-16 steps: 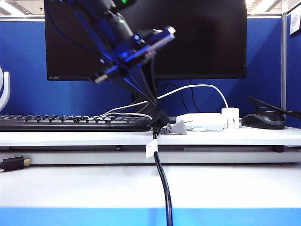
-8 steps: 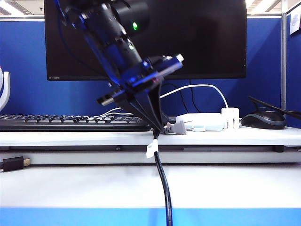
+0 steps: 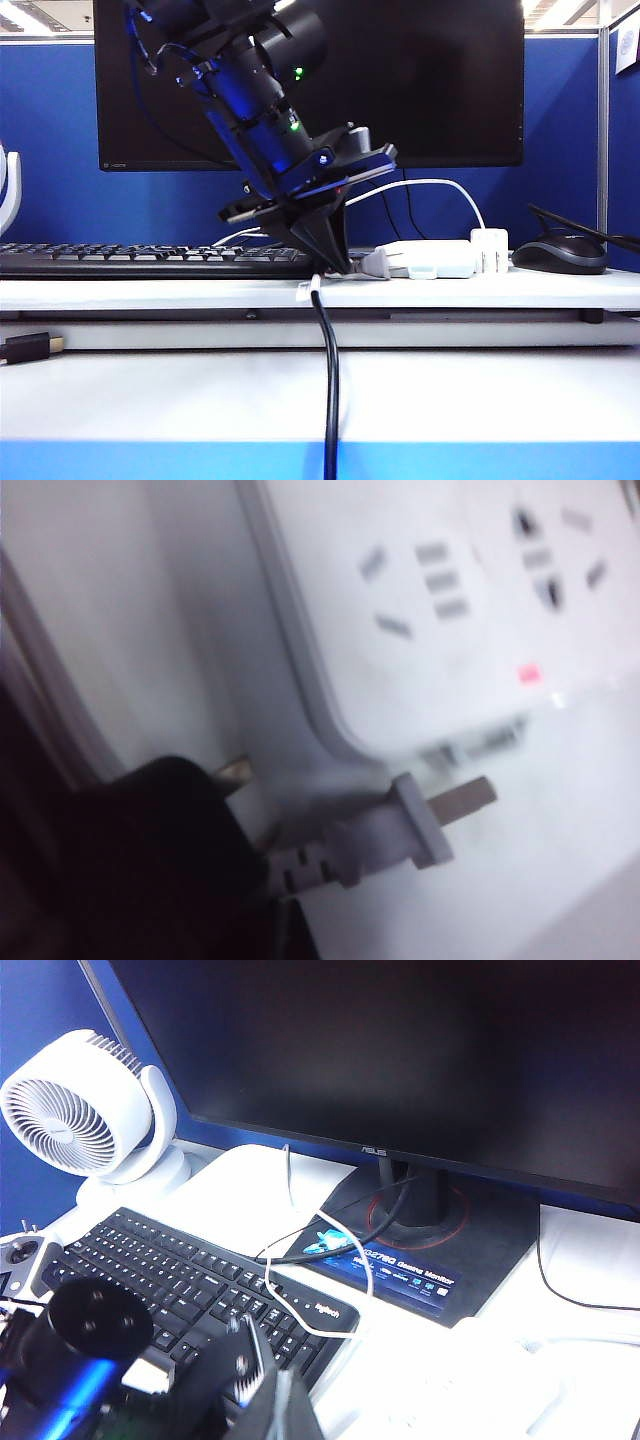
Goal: Unplug the white charger from the socket, then place it next to the socket.
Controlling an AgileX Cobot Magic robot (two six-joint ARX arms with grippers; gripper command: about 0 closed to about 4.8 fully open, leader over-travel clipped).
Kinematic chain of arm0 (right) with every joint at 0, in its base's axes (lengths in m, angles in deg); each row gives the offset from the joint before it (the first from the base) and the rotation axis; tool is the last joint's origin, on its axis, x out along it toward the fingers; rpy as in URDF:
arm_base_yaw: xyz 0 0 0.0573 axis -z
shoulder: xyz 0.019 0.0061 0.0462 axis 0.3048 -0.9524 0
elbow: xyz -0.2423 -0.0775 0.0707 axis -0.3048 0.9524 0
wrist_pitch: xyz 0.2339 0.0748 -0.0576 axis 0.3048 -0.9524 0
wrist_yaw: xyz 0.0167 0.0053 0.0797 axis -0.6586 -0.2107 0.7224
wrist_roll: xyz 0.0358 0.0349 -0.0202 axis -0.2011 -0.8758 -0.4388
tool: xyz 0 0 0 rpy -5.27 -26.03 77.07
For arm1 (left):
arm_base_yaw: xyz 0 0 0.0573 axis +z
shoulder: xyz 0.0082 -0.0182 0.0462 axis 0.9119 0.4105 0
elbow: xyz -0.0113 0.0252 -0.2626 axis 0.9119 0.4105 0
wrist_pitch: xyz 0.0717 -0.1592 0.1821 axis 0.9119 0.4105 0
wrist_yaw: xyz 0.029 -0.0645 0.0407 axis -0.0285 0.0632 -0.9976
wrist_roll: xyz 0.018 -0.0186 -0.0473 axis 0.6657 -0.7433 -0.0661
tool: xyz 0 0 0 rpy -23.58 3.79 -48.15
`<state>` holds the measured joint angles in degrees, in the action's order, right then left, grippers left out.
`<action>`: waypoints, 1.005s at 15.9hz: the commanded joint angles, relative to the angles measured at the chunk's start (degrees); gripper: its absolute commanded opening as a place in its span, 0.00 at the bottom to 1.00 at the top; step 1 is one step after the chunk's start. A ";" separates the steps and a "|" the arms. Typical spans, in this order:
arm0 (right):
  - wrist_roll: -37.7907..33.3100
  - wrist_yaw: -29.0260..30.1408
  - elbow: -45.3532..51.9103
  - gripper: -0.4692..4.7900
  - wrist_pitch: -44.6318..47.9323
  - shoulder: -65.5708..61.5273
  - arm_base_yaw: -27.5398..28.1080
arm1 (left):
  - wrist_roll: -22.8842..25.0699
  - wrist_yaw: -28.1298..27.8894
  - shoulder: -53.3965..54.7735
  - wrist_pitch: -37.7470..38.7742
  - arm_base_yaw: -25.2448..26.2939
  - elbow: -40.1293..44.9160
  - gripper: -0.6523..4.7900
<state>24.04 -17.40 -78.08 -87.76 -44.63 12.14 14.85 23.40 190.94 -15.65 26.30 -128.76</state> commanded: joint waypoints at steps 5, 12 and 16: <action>0.13 0.37 -0.26 0.07 0.15 0.28 0.00 | 0.31 -0.17 0.31 -4.98 1.46 -0.15 0.11; 0.15 0.39 -0.26 0.07 0.07 0.28 0.00 | 0.07 4.55 0.13 -4.87 1.40 -1.42 0.11; 0.15 0.39 -0.26 0.07 0.09 0.28 0.00 | 0.09 4.50 0.09 -2.99 1.40 -4.72 0.11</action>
<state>24.04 -17.38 -78.08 -88.20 -44.63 12.16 14.87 27.88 191.40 -18.47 27.70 -132.83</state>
